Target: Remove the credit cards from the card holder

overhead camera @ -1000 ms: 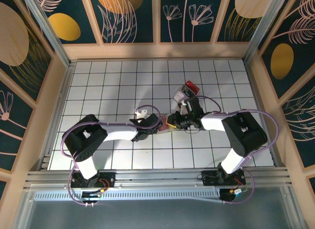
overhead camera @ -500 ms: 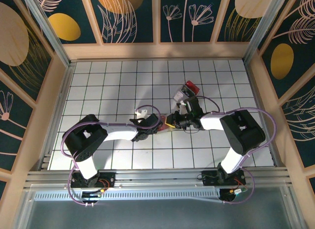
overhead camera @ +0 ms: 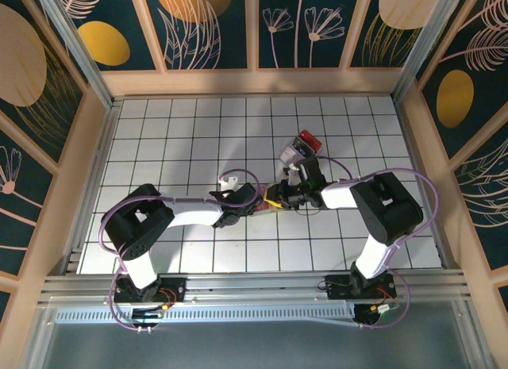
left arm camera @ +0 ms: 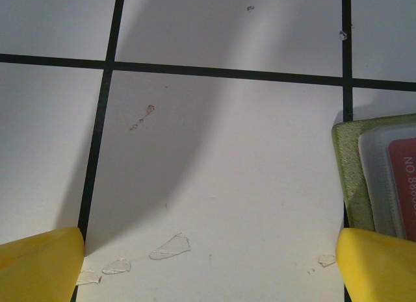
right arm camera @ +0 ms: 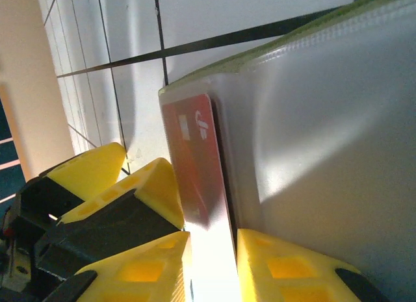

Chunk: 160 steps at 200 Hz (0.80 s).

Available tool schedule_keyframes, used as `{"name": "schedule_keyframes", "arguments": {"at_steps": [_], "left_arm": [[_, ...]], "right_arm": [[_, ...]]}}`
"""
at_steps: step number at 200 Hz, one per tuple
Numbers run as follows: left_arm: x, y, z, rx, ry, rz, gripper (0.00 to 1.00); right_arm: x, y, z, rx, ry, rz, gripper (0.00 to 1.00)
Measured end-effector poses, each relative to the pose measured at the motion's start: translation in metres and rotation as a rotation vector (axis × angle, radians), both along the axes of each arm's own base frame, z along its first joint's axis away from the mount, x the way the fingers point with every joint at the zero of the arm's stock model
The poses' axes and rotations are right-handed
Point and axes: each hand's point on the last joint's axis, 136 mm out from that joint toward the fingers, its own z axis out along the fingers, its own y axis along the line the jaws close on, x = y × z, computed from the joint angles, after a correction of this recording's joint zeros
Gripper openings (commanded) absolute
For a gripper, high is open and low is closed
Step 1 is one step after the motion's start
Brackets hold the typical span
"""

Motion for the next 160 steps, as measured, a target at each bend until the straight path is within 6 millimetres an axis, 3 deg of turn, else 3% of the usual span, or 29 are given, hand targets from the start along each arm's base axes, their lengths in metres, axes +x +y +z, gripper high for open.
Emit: {"name": "schedule_keyframes", "arguments": {"at_steps": [37, 67, 125, 160], "left_arm": [[0.0, 0.0, 0.0, 0.0, 0.001, 0.0, 0.99], [0.0, 0.0, 0.0, 0.0, 0.001, 0.0, 0.99], [0.0, 0.0, 0.0, 0.001, 0.001, 0.001, 0.99], [0.0, 0.001, 0.0, 0.0, 0.002, 0.004, 0.99]], "right_arm": [[0.001, 0.002, -0.002, -0.012, -0.004, 0.014, 0.28], [0.0, 0.002, -0.004, -0.015, 0.0, 0.022, 0.22], [-0.007, 0.011, 0.006, 0.1, -0.008, 0.05, 0.17], [-0.011, 0.014, 0.005, 0.148, 0.016, 0.066, 0.23]]}}
